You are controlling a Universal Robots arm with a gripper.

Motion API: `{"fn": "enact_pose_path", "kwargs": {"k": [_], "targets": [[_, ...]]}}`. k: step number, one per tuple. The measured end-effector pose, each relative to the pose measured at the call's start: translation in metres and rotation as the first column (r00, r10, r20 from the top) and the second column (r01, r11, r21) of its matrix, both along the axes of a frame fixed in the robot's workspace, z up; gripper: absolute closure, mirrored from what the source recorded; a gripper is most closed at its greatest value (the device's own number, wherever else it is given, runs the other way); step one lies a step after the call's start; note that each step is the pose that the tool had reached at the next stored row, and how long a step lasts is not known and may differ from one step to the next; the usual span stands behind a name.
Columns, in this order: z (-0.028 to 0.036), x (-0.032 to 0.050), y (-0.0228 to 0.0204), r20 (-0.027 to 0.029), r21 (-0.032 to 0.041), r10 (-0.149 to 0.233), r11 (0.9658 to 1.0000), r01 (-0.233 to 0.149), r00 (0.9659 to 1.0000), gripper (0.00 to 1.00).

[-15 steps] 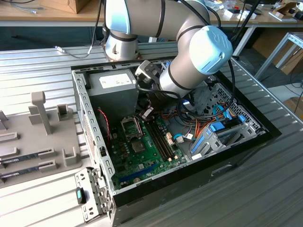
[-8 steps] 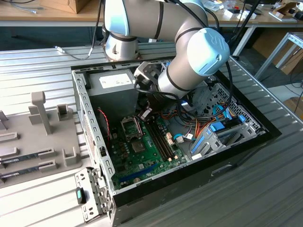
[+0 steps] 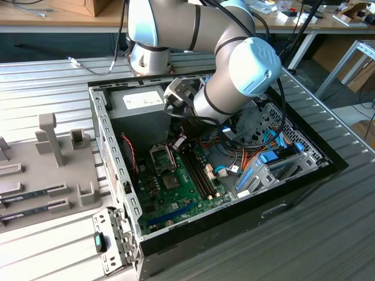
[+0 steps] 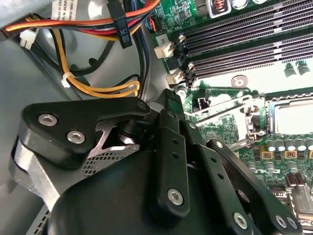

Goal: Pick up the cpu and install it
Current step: 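Close the cpu cover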

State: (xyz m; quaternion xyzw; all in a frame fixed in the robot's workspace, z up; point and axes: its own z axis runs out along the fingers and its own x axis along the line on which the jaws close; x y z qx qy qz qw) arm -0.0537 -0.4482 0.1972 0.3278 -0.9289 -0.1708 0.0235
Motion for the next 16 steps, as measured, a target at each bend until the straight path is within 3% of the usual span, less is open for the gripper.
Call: {"fn": "enact_pose_path", "kwargs": {"k": [16], "targets": [[-0.0013, -0.0044, -0.0028, -0.0001, 0.0006, 0.021, 0.9998, -0.021, 0.9998, 0.89]]}}
